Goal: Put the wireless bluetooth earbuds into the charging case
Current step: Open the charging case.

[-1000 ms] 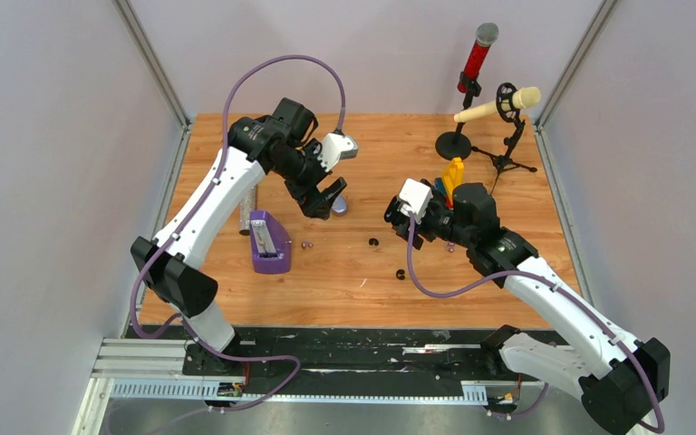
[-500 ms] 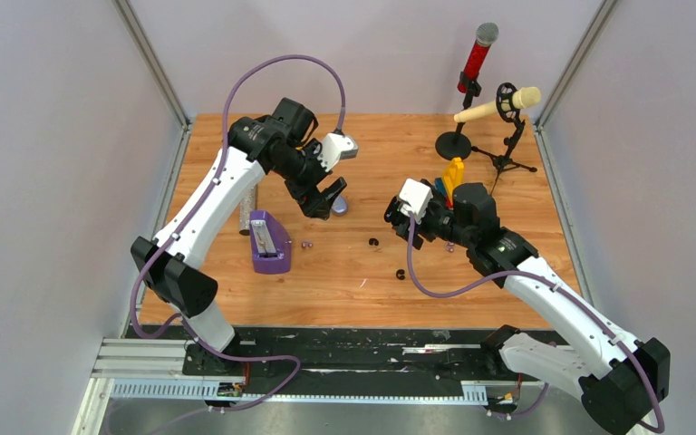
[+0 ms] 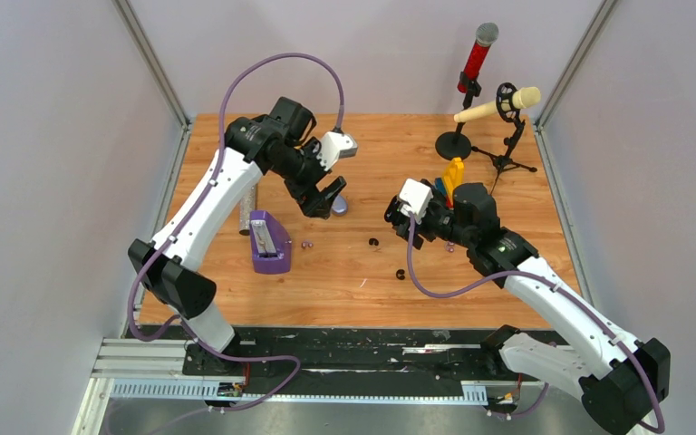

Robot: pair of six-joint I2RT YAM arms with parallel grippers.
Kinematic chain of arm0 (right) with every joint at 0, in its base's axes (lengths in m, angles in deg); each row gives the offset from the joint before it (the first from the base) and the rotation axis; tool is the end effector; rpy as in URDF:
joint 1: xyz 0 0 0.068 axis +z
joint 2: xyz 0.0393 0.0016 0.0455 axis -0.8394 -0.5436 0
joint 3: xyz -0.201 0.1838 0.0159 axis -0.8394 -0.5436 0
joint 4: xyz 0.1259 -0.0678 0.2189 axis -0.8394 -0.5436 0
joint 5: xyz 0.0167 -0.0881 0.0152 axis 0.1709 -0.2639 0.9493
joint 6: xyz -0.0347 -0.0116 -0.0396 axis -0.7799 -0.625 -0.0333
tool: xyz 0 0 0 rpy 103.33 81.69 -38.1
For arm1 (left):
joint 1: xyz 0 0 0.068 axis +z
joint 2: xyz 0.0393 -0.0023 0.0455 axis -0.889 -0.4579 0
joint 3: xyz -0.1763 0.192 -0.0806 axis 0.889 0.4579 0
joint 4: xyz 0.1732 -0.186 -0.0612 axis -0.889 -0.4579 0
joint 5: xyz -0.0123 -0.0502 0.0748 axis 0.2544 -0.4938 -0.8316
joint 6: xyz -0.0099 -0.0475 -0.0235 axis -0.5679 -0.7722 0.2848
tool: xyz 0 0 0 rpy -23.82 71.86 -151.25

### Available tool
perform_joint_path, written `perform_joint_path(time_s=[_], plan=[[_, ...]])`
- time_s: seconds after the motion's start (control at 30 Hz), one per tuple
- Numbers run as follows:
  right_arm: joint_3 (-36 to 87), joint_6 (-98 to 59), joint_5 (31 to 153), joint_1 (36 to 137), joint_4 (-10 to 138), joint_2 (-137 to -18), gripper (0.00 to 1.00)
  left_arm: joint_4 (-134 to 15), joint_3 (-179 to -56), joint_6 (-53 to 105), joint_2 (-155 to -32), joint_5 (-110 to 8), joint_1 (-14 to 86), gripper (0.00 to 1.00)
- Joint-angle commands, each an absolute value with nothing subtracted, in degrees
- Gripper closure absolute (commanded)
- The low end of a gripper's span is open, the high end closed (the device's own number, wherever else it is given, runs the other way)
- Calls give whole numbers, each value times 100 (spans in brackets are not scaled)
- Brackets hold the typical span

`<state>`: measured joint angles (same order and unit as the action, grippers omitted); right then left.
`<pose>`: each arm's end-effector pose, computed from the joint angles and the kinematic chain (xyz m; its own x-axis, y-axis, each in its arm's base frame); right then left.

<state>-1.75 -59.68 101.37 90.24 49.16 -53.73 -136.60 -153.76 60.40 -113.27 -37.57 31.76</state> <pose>0.1838 0.1329 0.3112 0.1210 -0.5476 -0.8279 -0.8184 0.4169 -0.3954 0.2683 -0.1764 0.3938 -0.4544 0.6973 -0.5543 0.8723 0.4744 -0.1184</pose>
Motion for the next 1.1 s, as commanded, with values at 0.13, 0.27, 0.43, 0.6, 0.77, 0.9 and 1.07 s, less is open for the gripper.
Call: perform_joint_path(time_s=[0.13,0.27,0.43,0.6,0.77,0.9,1.07], plan=[[-131,-5991,10195,8994,5220,-5173,37,-13175,-15640,5808,-10625,-3366,3194,0],[-182,-6013,10246,8994,5261,-5157,37,-12431,-15257,5620,-10392,-2959,3195,0],[-183,-5989,10312,8994,5290,-5229,37,-11455,-14722,5118,-10384,-2611,3196,0],[-174,-6002,10325,9068,5300,-5297,37,-10961,-14647,4637,-10888,-2066,3177,0],[-175,-5998,10317,9150,5297,-5297,37,-10727,-14838,4188,-11469,-1680,3142,0],[-183,-6006,10299,9227,5305,-5335,37,-10588,-14945,3909,-11777,-1521,3051,0],[-212,-6033,10168,9344,5396,-5425,36,-10349,-14939,3467,-12077,-1134,2973,0]])
